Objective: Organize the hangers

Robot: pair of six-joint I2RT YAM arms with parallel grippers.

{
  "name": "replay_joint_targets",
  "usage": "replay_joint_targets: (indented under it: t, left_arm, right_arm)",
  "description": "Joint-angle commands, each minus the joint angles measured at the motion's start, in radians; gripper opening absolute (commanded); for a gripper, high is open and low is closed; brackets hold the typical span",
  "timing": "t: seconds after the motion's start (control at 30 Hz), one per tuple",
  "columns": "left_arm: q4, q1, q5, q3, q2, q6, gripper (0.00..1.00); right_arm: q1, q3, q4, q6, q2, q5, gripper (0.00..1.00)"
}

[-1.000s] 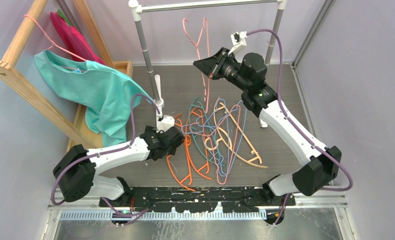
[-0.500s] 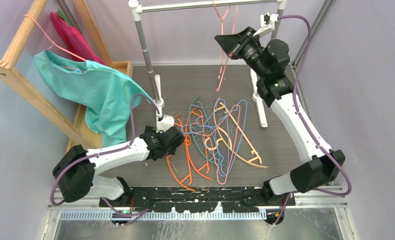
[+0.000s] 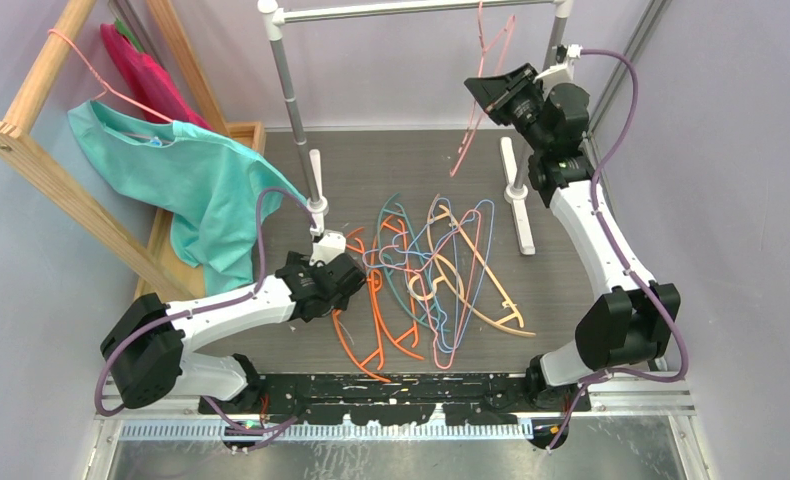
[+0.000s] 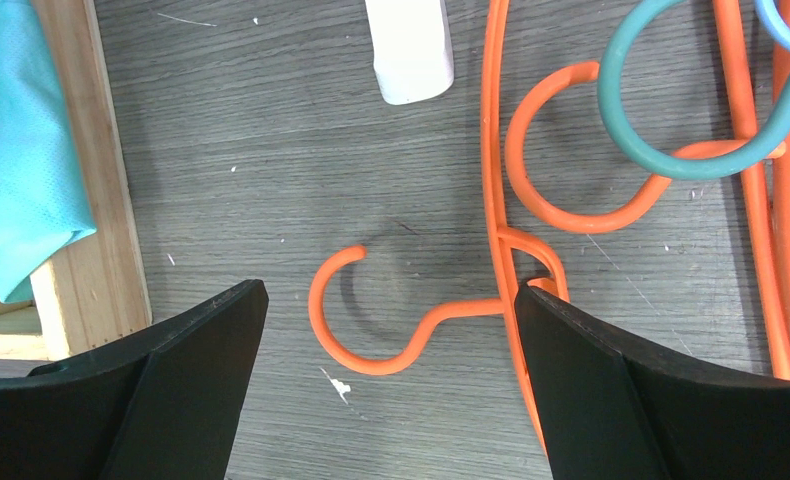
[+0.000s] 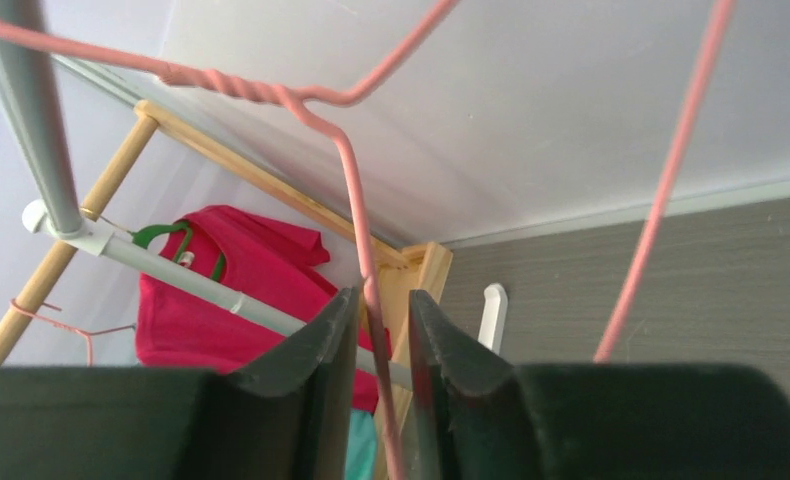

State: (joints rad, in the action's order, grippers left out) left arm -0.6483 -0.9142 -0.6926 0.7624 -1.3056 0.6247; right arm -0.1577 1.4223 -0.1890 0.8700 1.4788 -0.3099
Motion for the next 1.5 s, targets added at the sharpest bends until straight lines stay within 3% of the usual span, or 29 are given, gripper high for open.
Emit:
replay_joint_targets:
  t: [0.0, 0.1, 0.17, 0.23, 0.3, 0.47, 0.6, 0.77, 1.03, 1.37, 1.47]
  left_arm:
    - [0.001, -0.002, -0.034, 0.018, 0.028, 0.023, 0.98]
    - [0.012, -0.002, -0.025, 0.018, 0.028, 0.02, 0.98]
    - [0.023, -0.002, -0.017, 0.018, 0.028, 0.018, 0.98]
    - [0.031, -0.002, -0.009, 0.016, 0.029, 0.014, 0.98]
    - [0.036, -0.002, -0.006, 0.017, 0.023, 0.004, 0.98]
    - [0.047, -0.002, -0.005, 0.027, 0.027, -0.01, 0.98]
    - [0.069, -0.001, 0.014, 0.03, 0.028, -0.013, 0.98]
    - [0.067, 0.0, 0.013, 0.029, 0.022, -0.006, 0.98]
    - [0.073, 0.0, 0.028, -0.001, -0.001, 0.028, 0.98]
    - [0.045, 0.0, 0.008, -0.024, 0.029, 0.037, 0.98]
    - [0.05, 0.0, 0.01, -0.042, 0.065, 0.042, 0.98]
  right_arm:
    - [-0.003, -0.042, -0.022, -0.001, -0.1, -0.003, 0.42]
    - [-0.003, -0.118, 0.01, -0.022, -0.185, 0.028, 0.73]
    - [-0.003, -0.185, 0.049, -0.047, -0.255, 0.067, 0.88]
    - [-0.003, -0.253, 0.089, -0.075, -0.338, 0.124, 0.96]
    - [-0.004, -0.324, 0.129, -0.1, -0.421, 0.185, 0.97]
    - [-0.053, -0.43, 0.325, -0.217, -0.542, 0.308, 0.96]
    - [-0.206, -0.55, 0.467, -0.29, -0.572, 0.412, 0.85]
    - [-0.441, -0.727, 0.518, -0.26, -0.592, 0.538, 0.67]
    - [-0.751, -0.804, 0.483, -0.194, -0.425, 0.648, 0.65]
    - [-0.787, -0.785, 0.39, -0.193, -0.248, 0.628, 0.64]
    - [-0.787, -0.785, 0.374, -0.193, -0.224, 0.619, 0.58]
